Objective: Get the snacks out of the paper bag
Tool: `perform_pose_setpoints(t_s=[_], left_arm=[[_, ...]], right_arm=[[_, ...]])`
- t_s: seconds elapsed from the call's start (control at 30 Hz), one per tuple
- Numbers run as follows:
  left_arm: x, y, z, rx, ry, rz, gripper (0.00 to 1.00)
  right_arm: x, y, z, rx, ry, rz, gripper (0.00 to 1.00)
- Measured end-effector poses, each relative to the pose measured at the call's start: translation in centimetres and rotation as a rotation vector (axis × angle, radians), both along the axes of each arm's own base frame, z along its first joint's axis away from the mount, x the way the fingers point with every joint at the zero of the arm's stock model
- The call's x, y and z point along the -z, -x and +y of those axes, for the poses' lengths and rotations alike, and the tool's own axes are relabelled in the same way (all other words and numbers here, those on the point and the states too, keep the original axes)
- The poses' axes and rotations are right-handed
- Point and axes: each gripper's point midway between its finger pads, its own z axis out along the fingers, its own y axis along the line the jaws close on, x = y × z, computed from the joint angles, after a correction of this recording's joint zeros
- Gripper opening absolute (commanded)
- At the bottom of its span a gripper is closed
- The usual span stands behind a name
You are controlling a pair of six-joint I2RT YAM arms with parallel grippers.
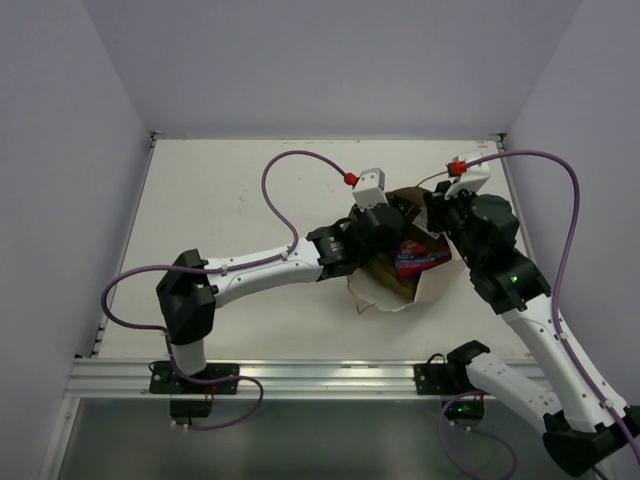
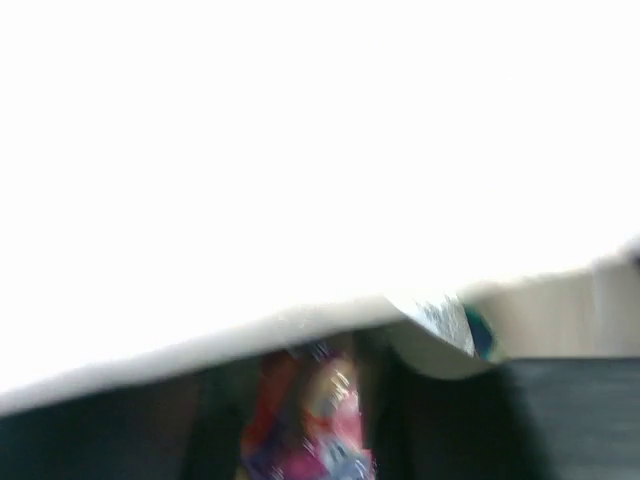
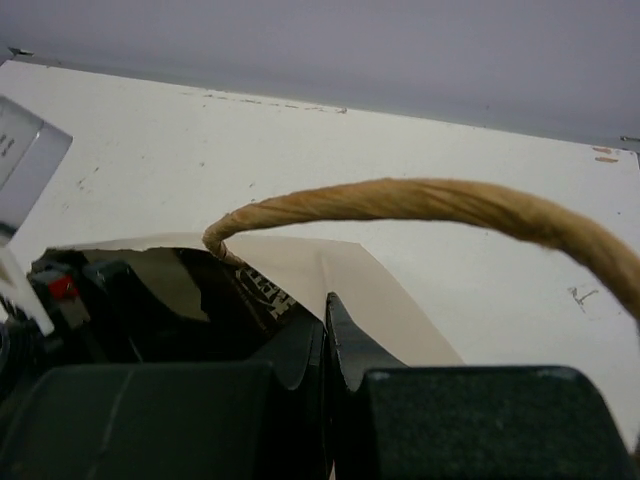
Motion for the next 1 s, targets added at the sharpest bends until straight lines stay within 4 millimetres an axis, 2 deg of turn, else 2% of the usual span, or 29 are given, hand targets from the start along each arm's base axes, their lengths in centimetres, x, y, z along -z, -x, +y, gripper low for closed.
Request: perform_pose_setpoints(t_s=[0.03,0.1,0.13,0.2,0.23,0.47,0.5,0.53,0.6,0.63,0.73,0.9,0.97,1.0], left_arm=[[-0.1,-0.8,0.4,-0.012,0.007,0.001,0.31],[-0.3,-2.2,1.1,-0.030,0.019,0.002,0.26],[-0.5,-2.9,1.3,-0.036,0.026,0.002,0.16],[-1.0,-4.0,1.4,-0.031,0.039,-0.003,0.03],[-1.2,-4.3,1.4,-0.023,0.041,-0.006,0.00],[-1.3,-4.7,1.4,0.028,0.016,-0.018,0.00],[-1.2,-4.7,1.5,0.032,0.015,-0.018,0.06],[-1.0,-4.6,1.6,0.035,0.015,-0.016,0.23],[-0.8,-4.4,2.0,0.042,0.017,-0.012,0.37],[-0.9,-4.2,2.2,0.042,0.030,-0.012,0.50],[-1.1,-3.9,2.5,0.045,0.075,-0.009,0.61],[-2.1,-4.0,1.8,0.049,0.143,-0.010,0.61],[-2.1,-4.3,1.6,0.045,0.155,-0.010,0.58],[-2.1,-4.4,1.4,0.044,0.160,-0.010,0.53]], right_arm=[[0.1,0.1,0.0,0.003,-0.007,0.003,0.00],[0.2,0.2,0.1,0.010,-0.021,0.012,0.00],[0.2,0.2,0.1,0.012,-0.028,0.015,0.00],[0.2,0.2,0.1,0.026,-0.040,0.017,0.00],[0.2,0.2,0.1,0.033,-0.047,0.018,0.00],[0.8,-0.2,0.5,0.082,-0.087,0.048,0.00],[0.8,-0.3,0.6,0.086,-0.093,0.054,0.00],[0.8,-0.3,0.7,0.088,-0.099,0.058,0.00],[1.0,-0.4,1.0,0.089,-0.109,0.069,0.00],[1.0,-0.5,1.0,0.093,-0.116,0.072,0.00],[1.0,-0.6,1.1,0.103,-0.127,0.078,0.00],[1.0,-0.6,1.3,0.103,-0.127,0.087,0.00],[1.0,-0.6,1.3,0.103,-0.127,0.087,0.00],[1.0,-0.6,1.3,0.103,-0.126,0.087,0.00]])
